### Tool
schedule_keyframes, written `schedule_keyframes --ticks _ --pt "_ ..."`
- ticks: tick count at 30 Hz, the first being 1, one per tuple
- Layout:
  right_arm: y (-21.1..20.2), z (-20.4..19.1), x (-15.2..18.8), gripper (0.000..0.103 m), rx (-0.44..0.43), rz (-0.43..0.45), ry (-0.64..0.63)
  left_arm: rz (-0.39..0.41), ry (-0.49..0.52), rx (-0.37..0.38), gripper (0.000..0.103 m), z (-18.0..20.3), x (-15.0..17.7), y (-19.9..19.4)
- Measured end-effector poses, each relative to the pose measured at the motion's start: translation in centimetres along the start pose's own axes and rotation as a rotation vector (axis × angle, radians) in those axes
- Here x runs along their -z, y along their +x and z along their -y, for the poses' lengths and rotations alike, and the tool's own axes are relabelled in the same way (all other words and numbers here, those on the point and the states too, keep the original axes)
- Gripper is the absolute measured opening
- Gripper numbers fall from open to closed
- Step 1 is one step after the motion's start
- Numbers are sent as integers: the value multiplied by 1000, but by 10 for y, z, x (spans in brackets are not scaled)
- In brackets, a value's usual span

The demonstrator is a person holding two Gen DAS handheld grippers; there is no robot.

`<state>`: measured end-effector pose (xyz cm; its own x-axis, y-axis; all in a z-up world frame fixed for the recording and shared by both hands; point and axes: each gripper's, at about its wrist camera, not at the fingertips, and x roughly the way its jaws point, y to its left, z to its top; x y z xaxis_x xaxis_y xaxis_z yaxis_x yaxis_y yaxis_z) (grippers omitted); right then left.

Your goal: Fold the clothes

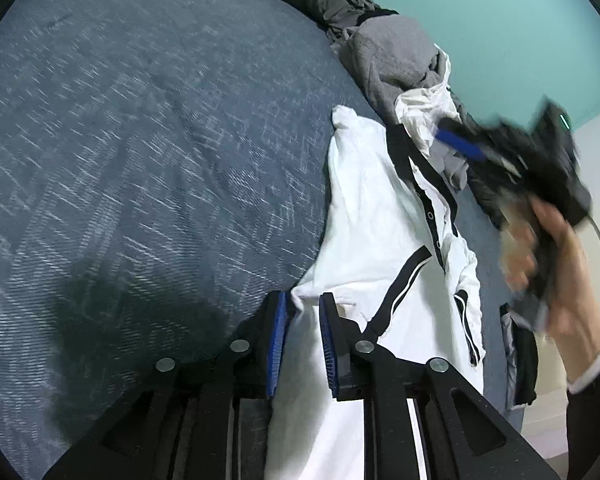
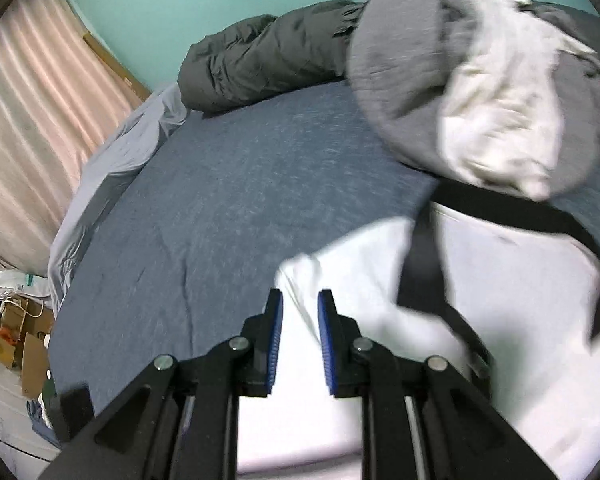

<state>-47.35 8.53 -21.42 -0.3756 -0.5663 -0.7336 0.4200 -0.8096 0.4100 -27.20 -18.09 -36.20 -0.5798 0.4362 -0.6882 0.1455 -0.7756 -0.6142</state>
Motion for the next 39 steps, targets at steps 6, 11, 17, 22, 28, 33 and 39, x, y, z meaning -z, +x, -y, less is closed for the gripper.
schedule_keyframes --ticks 6,11,17,22,28,33,39 --pt "-100 43 64 31 31 -6 62 -21 51 -39 22 6 10 -17" --pt "-164 80 127 34 83 -51 132 -52 88 -43 25 15 26 -35" --pt "-220 107 207 44 87 -123 223 -141 166 -82 32 29 57 -61" --pt "-250 117 267 46 107 -208 285 -227 224 -115 32 33 90 -87" --pt "-281 119 329 51 130 -272 332 -313 235 -142 36 24 132 -110" --pt "-293 128 379 51 141 -324 411 -367 239 -154 42 21 161 -129" --pt "-314 131 421 55 125 -336 474 -384 255 -153 44 24 183 -152"
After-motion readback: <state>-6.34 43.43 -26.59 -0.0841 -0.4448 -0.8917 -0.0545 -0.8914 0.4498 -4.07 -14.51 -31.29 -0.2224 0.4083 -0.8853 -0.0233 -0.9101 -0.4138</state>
